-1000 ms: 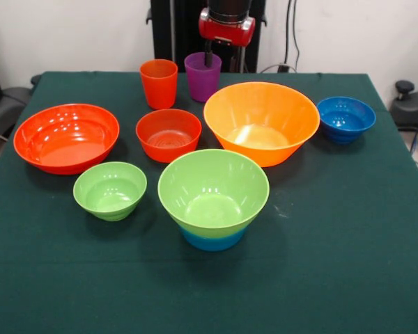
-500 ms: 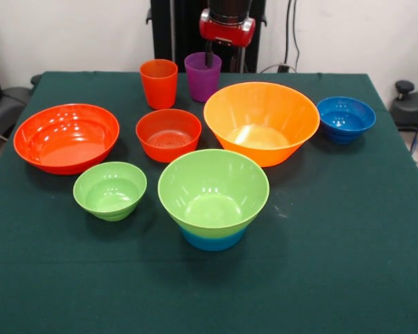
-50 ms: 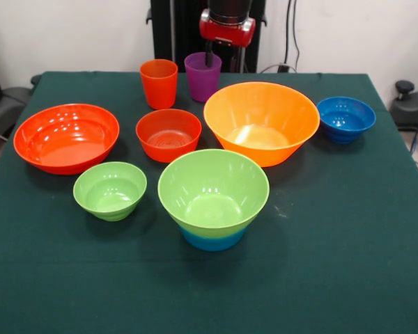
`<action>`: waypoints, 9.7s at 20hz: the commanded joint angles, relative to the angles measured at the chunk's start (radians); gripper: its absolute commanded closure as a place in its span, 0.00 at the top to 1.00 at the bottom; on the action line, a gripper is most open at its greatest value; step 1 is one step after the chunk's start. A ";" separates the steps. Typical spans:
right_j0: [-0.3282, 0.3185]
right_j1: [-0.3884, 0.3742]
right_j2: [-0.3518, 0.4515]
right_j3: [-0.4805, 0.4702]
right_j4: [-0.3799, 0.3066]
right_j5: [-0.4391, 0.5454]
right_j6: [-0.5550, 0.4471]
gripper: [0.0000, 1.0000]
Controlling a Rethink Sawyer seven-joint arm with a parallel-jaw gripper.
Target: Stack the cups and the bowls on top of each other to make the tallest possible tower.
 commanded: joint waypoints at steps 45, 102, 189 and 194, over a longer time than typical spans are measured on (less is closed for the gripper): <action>-0.004 0.049 0.027 -0.026 -0.070 -0.084 0.041 0.00; -0.099 0.104 0.370 -0.782 0.206 0.813 0.017 0.00; -0.036 0.117 0.343 -0.972 0.307 1.043 -0.006 0.00; -0.041 0.151 0.341 -1.005 0.288 1.024 -0.012 0.00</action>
